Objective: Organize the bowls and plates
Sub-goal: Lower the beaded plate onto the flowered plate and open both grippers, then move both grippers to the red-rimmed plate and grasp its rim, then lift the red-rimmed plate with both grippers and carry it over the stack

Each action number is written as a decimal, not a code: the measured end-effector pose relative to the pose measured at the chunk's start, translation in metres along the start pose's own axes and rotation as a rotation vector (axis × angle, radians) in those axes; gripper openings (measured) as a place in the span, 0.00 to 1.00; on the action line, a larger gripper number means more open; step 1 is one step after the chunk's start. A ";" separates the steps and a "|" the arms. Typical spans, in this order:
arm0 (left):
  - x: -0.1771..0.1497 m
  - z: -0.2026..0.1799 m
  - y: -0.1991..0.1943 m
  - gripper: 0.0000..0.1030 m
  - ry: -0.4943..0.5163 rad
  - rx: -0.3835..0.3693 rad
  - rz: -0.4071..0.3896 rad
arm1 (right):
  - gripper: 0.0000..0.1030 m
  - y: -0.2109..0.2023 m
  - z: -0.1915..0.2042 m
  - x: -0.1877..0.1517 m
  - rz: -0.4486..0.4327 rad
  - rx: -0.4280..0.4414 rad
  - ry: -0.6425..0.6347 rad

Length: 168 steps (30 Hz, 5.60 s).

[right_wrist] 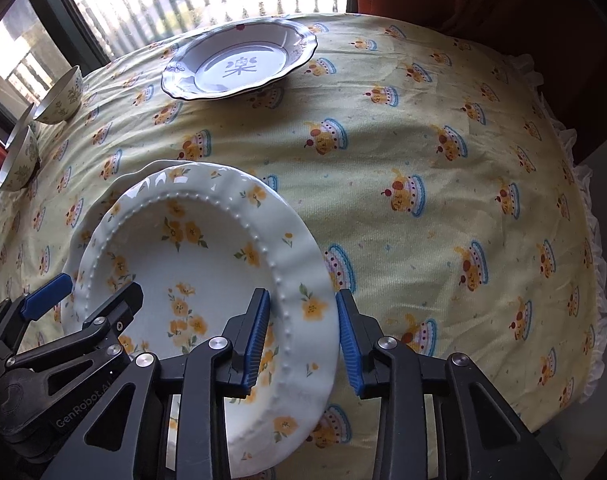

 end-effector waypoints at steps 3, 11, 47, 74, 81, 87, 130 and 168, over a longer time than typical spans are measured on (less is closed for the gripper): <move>0.001 0.002 -0.002 0.83 0.016 -0.001 0.004 | 0.36 0.004 0.002 0.001 0.016 0.005 0.015; 0.004 0.013 -0.003 0.83 0.024 -0.032 0.029 | 0.39 0.013 0.021 0.001 0.045 -0.028 0.025; 0.094 0.072 -0.053 0.83 0.265 -0.148 -0.143 | 0.66 -0.068 0.105 0.057 -0.234 -0.056 0.265; 0.235 -0.006 0.041 0.79 0.050 -0.055 -0.112 | 0.83 0.006 0.017 0.233 -0.234 0.004 0.158; 0.242 -0.019 0.074 0.72 0.062 -0.033 -0.067 | 0.69 0.045 0.004 0.246 -0.180 0.024 0.178; 0.240 -0.024 0.091 0.61 0.056 -0.029 -0.037 | 0.62 0.073 0.001 0.250 -0.111 0.046 0.187; 0.192 0.016 0.070 0.53 0.033 0.041 -0.022 | 0.40 0.073 0.037 0.194 -0.055 0.032 0.090; 0.077 0.037 -0.039 0.53 0.240 -0.170 -0.094 | 0.40 -0.047 0.058 0.046 -0.129 -0.111 0.274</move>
Point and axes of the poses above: each gripper's, at about its wrist camera, not at the fingertips, and y roughly the way its jaws point, z to its left, x to its top, the point moved 3 cm from there along y, roughly the way its jaws point, and after that the axes turned 3 degrees about z, right-handed, at the moved point
